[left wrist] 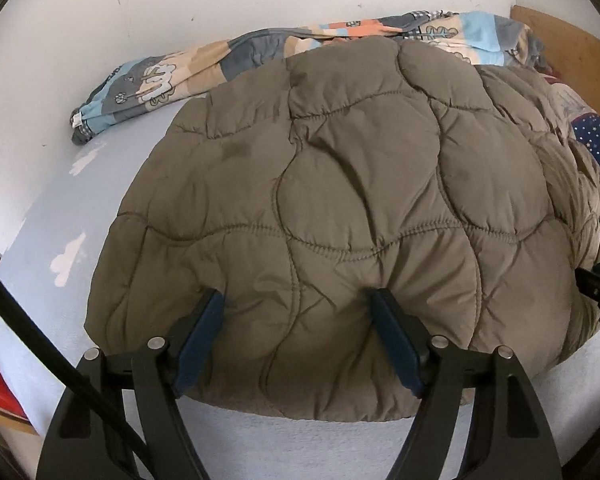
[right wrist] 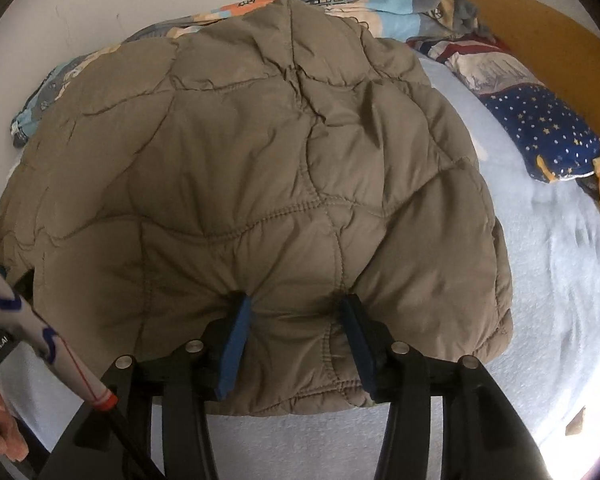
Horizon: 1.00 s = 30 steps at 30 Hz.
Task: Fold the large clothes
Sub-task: 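Press both grippers on the brown jacket bundle edge and smooth it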
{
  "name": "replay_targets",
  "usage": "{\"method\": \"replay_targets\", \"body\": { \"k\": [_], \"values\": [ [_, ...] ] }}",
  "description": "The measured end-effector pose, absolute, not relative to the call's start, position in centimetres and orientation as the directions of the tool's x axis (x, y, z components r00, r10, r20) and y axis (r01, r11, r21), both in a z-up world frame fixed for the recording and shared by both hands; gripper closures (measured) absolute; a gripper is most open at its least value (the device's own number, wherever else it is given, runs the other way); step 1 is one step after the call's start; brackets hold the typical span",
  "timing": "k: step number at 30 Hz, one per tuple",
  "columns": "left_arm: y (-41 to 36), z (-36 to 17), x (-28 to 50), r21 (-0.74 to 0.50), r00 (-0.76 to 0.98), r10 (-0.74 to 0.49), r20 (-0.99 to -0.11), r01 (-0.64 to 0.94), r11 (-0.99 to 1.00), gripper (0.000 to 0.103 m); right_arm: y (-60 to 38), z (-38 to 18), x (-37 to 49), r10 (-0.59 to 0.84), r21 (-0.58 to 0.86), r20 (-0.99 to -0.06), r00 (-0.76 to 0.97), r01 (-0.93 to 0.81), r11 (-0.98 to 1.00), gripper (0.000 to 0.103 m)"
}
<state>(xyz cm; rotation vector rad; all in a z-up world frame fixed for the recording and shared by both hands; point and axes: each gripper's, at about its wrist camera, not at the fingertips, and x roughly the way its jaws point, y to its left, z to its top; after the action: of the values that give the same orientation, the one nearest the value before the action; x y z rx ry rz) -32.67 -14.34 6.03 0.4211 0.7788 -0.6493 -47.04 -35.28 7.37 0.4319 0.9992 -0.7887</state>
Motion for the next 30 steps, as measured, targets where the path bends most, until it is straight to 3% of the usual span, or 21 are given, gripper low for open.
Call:
{"method": "replay_targets", "body": {
  "k": [13,22,30],
  "values": [
    [-12.6,8.0,-35.7,0.171,0.604,-0.394,-0.693,0.668,0.724,0.027,-29.4,10.9,-47.3,-0.477,-0.062,-0.795,0.375,0.732,0.678,0.051],
    [-12.8,7.1,-35.7,0.183,0.597,-0.372,-0.711,0.667,0.722,0.027,-29.0,9.0,-46.7,-0.449,-0.092,-0.827,0.337,0.708,0.701,0.050],
    [-13.0,6.6,-35.4,0.183,0.591,-0.370,-0.717,0.671,0.718,0.027,-30.3,7.4,-46.3,-0.415,-0.069,-0.854,0.314,0.722,0.688,0.042]
  ]
}}
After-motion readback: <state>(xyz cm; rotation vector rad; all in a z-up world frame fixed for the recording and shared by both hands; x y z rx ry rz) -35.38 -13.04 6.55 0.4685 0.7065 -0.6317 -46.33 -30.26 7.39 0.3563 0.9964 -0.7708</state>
